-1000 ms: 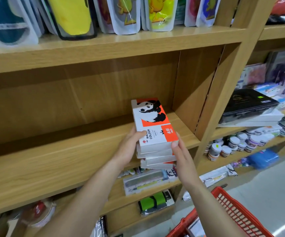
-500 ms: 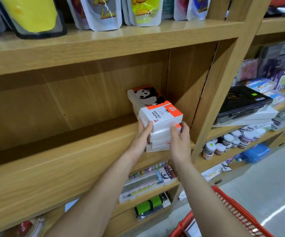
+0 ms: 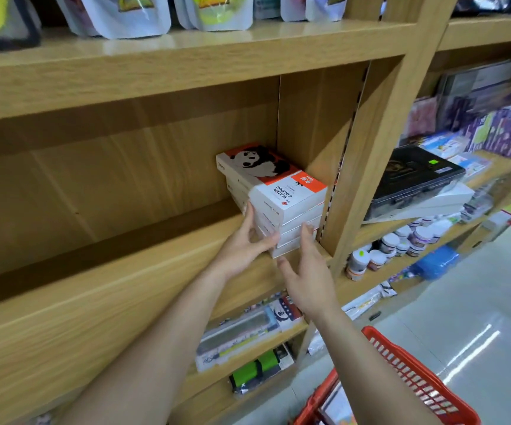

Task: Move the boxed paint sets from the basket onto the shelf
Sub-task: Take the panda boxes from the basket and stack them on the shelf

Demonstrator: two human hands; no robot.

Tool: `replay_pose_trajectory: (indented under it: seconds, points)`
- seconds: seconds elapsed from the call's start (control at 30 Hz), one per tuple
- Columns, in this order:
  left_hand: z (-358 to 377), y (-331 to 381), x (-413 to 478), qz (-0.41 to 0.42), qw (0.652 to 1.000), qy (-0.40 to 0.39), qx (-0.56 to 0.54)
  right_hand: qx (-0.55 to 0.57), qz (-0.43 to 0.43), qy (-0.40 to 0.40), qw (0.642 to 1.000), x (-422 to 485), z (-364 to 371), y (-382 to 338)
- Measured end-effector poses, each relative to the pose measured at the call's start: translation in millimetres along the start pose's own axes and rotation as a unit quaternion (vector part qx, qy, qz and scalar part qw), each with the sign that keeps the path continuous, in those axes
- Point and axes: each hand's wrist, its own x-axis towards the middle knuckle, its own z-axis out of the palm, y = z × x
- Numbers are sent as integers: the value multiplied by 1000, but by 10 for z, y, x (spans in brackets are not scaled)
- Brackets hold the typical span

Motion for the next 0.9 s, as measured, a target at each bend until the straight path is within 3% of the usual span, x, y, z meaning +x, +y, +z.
replay_pose_trajectory:
  seconds: [0.1, 0.27, 0.37, 0.57, 0.67, 0.77, 0.83, 0.9]
  points:
    - [-49, -26, 14, 6, 994, 18, 110, -7, 1, 11, 1000, -26, -60, 5]
    - [-18, -53, 51, 18, 982, 50, 184, -79, -111, 183, 974, 78, -311, -264]
    - [-63, -40, 60, 18, 984, 34, 171, -155, -141, 148, 967, 284, -378, -424]
    - [-55, 33, 24, 16, 986, 44, 158, -223, -132, 163, 952, 367, -353, -475]
    - [-40, 147, -187, 11, 983, 87, 159, -195, -99, 123, 968, 302, -406, -544]
    - [42, 122, -710, 100, 969, 134, 181, -106, -84, 131, 982, 23, -575, -512]
    - [192, -59, -1137, 157, 959, 97, 214, -88, -67, 165, 980, -355, -707, -297]
    - [413, -333, -1476, 172, 952, 11, 255, -87, -4, 176, 981, -845, -804, 41]
